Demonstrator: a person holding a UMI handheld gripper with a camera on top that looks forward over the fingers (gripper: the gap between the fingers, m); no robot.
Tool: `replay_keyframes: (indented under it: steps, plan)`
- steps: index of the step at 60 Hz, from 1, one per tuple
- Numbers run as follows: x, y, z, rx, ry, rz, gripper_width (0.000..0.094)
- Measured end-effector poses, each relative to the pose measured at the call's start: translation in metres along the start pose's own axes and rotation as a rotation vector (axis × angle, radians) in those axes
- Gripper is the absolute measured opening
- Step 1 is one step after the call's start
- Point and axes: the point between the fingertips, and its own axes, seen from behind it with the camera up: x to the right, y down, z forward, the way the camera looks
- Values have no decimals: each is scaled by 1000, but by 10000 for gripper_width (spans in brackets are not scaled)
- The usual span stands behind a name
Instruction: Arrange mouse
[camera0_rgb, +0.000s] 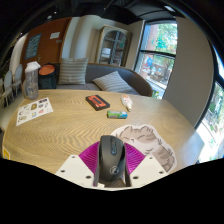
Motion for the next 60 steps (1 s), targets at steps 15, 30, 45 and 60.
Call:
replay_keyframes:
  steps: [15, 30, 45, 60]
  plan:
    - [118, 8, 41, -68, 97, 54, 358]
    - [126, 26, 67, -102, 82, 32, 479]
    - [80, 6, -2, -14, 42, 167, 858]
    - [36, 26, -117, 32, 87, 98, 848]
